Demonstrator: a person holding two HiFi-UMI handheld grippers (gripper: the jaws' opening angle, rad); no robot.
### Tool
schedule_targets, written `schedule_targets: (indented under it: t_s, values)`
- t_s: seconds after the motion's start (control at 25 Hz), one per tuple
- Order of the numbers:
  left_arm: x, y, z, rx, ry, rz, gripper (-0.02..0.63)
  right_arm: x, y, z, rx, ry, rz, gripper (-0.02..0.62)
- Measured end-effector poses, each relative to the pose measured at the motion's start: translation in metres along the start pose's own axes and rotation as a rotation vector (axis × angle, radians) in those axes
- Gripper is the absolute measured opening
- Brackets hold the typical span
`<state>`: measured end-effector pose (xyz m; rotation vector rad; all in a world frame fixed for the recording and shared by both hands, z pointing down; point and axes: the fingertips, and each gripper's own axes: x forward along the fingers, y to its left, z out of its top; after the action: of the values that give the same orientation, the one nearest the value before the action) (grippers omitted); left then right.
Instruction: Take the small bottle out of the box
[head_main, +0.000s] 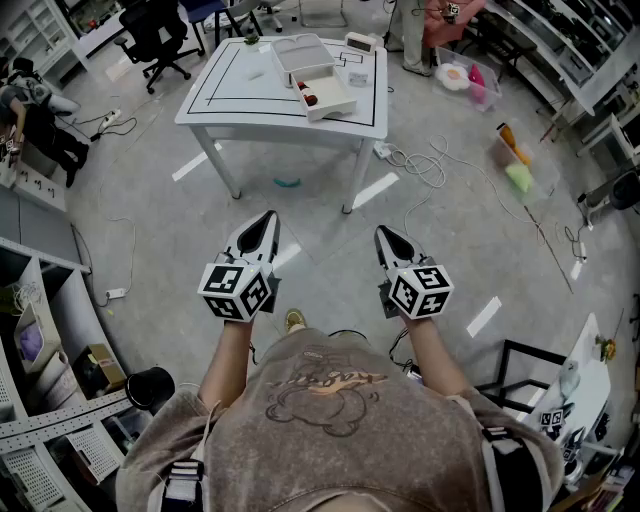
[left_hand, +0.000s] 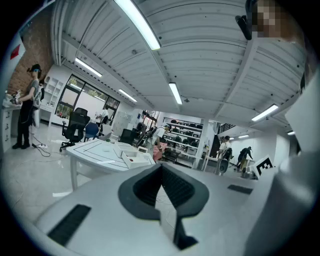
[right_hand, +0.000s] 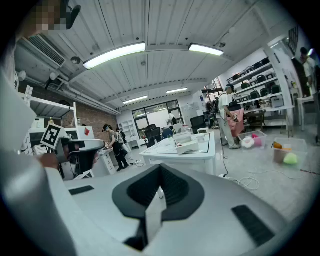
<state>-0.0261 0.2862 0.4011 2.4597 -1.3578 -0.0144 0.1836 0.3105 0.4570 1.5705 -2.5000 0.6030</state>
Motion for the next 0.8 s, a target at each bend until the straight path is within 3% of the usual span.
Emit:
schedule_targets:
  t_s: [0.4,0.8]
  values:
    - [0.01,0.024,0.002,-0.015,0.005,-0.025,0.008,0.026,0.013,0.007,0.007,-0.021,-0.012,-0.005]
    - [0.03,0.076,0.006,-0.003,0.013,-0.096,0.008,0.064,0.023,0.004,0.025,-0.046,-0.101,-0.005]
